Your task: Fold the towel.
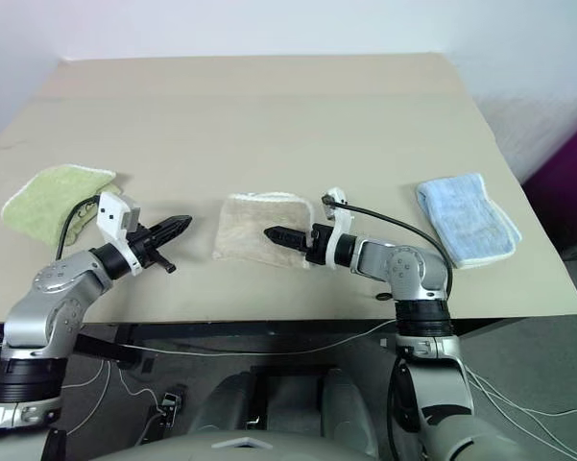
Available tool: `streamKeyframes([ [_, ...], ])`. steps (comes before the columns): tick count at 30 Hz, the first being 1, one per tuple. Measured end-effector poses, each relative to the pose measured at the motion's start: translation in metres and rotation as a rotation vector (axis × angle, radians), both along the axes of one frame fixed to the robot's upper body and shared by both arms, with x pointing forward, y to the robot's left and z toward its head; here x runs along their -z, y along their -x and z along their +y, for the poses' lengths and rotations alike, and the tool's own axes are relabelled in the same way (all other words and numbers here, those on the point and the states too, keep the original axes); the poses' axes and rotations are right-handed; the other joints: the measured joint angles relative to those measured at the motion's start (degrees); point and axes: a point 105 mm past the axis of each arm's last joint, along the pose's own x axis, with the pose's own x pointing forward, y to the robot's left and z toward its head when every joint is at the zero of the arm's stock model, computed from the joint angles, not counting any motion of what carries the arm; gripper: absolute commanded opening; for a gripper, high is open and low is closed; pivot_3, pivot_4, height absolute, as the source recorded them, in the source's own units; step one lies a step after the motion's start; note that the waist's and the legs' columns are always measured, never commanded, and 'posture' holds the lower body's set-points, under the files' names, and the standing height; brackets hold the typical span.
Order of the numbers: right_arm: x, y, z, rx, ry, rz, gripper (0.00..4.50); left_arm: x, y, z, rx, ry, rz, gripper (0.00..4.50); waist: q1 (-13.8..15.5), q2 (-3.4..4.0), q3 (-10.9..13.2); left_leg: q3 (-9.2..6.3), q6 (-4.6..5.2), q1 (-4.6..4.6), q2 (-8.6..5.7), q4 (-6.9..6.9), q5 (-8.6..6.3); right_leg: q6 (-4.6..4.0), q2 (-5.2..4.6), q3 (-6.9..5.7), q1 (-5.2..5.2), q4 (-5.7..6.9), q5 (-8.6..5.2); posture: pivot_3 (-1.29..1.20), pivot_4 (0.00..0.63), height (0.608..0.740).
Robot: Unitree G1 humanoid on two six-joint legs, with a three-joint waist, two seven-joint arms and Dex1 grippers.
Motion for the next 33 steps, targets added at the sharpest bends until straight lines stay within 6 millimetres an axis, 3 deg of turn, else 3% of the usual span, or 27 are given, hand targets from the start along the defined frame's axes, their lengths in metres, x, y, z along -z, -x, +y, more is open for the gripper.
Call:
streamKeyframes([
  [2, 0.001, 0.0, 0.001, 0.004, -0.01, 0.012, 3.63, 0.001, 0.001, -0.001, 0.001, 0.001, 0.001, 0.0, 0.0, 0.0, 0.0, 0.01, 0.0, 0.0, 0.0, 0.0, 0.0, 0.0, 0.0, 0.01, -0.01, 0.0, 0.0, 0.0, 0.15, 0.74],
  [12, -0.002, 0.0, -0.001, 0.012, -0.06, 0.036, 0.05, 0.005, 0.003, -0.002, -0.001, 0.011, 0.011, 0.0, 0.0, 0.0, 0.0, 0.01, 0.0, -0.01, -0.01, 0.0, 0.0, 0.0, -0.02, 0.01, -0.01, 0.0, 0.0, 0.0, 0.15, 0.74],
  [18, -0.013, -0.001, -0.005, 0.047, -0.113, 0.018, 0.02, 0.008, 0.003, -0.008, 0.018, 0.011, 0.021, 0.0, 0.1, 0.0, 0.0, 0.01, 0.0, -0.01, -0.01, 0.0, 0.0, 0.0, -0.03, 0.01, -0.01, 0.0, 0.0, 0.0, 0.15, 0.74],
  [21, -0.027, -0.006, -0.021, 0.125, -0.158, -0.02, 0.02, 0.008, 0.003, -0.011, 0.027, 0.011, 0.023, 0.0, 0.2, 0.01, 0.0, 0.01, 0.0, -0.02, -0.03, 0.0, 0.0, 0.0, -0.04, 0.01, -0.01, 0.0, 0.0, 0.0, 0.15, 0.74],
  [24, -0.049, -0.014, -0.055, 0.254, -0.199, -0.085, 0.02, 0.008, 0.003, -0.013, 0.035, 0.011, 0.025, 0.0, 0.4, 0.01, 0.0, 0.0, 0.0, -0.04, -0.06, 0.01, 0.0, 0.0, -0.08, 0.02, 0.0, -0.01, 0.0, 0.0, 0.15, 0.74],
  [29, -0.101, -0.016, -0.146, 0.57, -0.158, -0.245, 0.02, 0.007, -0.001, -0.028, 0.092, 0.026, 0.023, 0.0, 0.4, 0.04, 0.0, 0.01, 0.01, -0.06, -0.07, 0.01, -0.01, 0.0, -0.08, 0.01, 0.01, -0.02, 0.0, 0.0, 0.15, 0.74],
  [33, -0.119, -0.007, -0.204, 0.811, -0.15, -0.263, 0.02, 0.011, -0.007, -0.044, 0.146, 0.046, 0.039, 0.0, 0.3, 0.04, 0.0, 0.03, 0.02, -0.06, -0.04, 0.01, -0.01, 0.0, -0.04, 0.03, 0.03, -0.01, 0.0, 0.0, 0.15, 0.74],
])
